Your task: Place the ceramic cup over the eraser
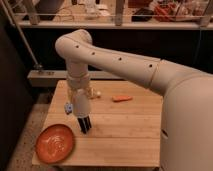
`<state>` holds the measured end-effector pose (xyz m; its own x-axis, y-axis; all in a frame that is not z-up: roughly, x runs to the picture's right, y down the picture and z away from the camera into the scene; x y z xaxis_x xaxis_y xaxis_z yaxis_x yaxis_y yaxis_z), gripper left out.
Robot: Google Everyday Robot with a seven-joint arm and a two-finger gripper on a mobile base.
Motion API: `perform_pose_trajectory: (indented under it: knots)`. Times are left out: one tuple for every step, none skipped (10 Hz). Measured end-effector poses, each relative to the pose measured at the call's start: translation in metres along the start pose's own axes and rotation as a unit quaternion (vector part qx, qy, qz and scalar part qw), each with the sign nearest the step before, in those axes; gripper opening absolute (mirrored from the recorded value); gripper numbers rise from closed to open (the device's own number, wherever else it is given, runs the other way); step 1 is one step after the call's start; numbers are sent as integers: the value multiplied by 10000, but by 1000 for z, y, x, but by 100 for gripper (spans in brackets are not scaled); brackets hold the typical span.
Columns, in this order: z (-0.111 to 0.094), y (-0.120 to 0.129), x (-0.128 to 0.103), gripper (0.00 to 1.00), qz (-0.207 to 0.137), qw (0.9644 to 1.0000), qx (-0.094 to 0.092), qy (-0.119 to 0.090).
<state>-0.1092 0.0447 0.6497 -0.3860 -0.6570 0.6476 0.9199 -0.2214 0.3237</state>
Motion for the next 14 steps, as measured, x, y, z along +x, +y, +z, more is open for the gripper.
perform_pose_trajectory:
  knots:
    - [0, -2, 0, 7, -17, 10000, -1, 0]
    - [3, -2, 2, 7, -38, 10000, 8, -19]
    - [6, -6, 4, 7, -98, 9999, 15, -38]
    - [12, -7, 3, 7, -143, 9999, -1, -81]
    - [15, -7, 3, 7, -162, 9998, 5, -88]
    - [18, -8, 3, 7, -188, 9998, 9, -98]
    - [19, -9, 3, 7, -211, 9997, 13, -105]
    - [21, -12, 4, 7, -251, 9996, 16, -117]
    - [26, -13, 3, 7, -286, 9995, 20, -134]
    - [29, -13, 2, 7, -307, 9994, 20, -147]
    - [32, -13, 2, 7, -330, 9993, 25, -154]
    - [34, -14, 2, 7, -354, 9992, 31, -159]
    - [38, -15, 2, 7, -387, 9991, 36, -166]
    - [40, -15, 1, 7, -397, 9991, 35, -169]
